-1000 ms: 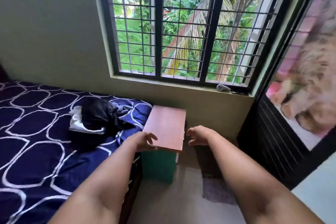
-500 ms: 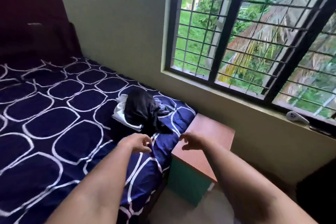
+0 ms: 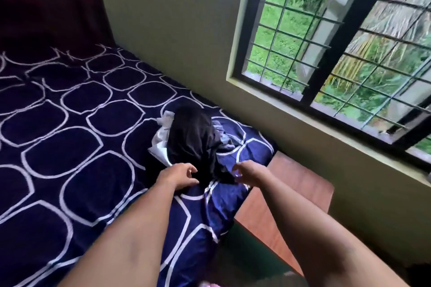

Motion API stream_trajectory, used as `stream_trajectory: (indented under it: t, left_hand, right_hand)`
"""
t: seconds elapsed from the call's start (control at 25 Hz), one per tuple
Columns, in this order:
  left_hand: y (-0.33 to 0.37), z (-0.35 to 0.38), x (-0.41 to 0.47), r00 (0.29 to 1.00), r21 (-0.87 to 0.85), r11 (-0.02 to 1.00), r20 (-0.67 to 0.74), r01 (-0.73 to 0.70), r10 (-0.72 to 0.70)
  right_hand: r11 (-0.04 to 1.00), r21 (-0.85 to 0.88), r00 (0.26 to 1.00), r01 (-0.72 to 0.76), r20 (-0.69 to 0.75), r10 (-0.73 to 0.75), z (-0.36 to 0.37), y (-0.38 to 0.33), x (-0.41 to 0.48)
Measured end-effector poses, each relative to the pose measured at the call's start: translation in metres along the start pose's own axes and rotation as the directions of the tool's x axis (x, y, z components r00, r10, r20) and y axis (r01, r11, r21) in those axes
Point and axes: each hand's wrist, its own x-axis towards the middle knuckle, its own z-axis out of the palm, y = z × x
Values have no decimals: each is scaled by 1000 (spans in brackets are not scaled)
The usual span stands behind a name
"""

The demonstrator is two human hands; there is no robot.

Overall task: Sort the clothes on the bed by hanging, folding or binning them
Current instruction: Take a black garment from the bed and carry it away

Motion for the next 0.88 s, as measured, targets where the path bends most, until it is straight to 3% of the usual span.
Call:
stream_trajectory:
  t: [0.32, 0.6, 0.88]
  left_hand:
    - [-2, 5, 106, 988, 45, 988, -40, 151, -149]
    - [-20, 22, 192, 957, 58, 956, -72, 287, -282]
    - [-68, 64, 240, 957, 254, 923, -76, 290, -280]
  right_hand:
    - [997, 49, 998, -59, -15, 60, -3, 51, 111]
    - [996, 84, 1000, 12, -3, -11, 11, 76, 214]
    - [947, 3, 940, 322, -114, -320, 79, 66, 290]
